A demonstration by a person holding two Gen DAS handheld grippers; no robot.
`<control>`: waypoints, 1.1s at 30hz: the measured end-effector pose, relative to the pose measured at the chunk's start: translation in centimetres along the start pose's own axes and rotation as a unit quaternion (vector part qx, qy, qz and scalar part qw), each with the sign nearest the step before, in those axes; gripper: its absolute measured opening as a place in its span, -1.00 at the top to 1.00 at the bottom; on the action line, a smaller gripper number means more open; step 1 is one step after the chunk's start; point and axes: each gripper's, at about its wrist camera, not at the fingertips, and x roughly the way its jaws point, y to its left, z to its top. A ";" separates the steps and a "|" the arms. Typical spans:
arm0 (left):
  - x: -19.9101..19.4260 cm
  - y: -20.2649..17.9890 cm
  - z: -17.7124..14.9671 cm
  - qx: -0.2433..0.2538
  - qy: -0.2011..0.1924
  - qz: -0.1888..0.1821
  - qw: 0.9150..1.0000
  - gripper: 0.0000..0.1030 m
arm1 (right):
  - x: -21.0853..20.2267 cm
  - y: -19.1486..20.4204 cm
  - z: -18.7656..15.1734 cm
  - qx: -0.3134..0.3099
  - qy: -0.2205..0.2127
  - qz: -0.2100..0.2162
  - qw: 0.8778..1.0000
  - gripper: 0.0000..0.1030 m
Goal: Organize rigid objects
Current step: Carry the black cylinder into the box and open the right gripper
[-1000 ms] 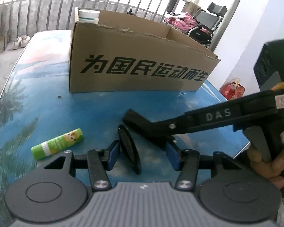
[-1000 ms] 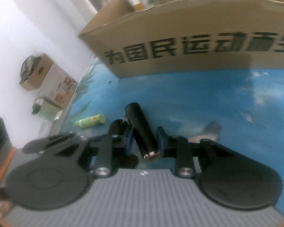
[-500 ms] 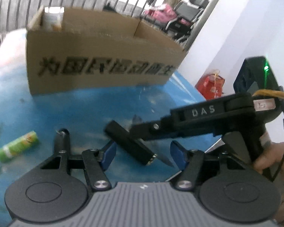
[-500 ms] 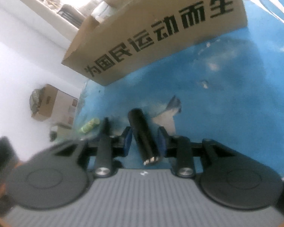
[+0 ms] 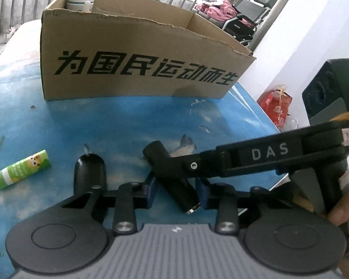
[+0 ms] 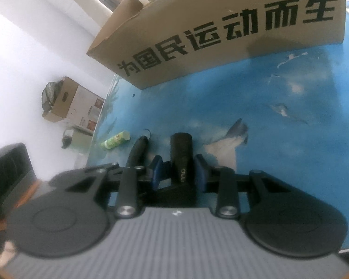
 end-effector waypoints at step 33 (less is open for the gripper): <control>1.3 1.3 18.1 0.045 -0.056 -0.007 0.997 0.34 | -5.2 1.5 18.3 -0.053 -0.149 -0.009 0.987 0.58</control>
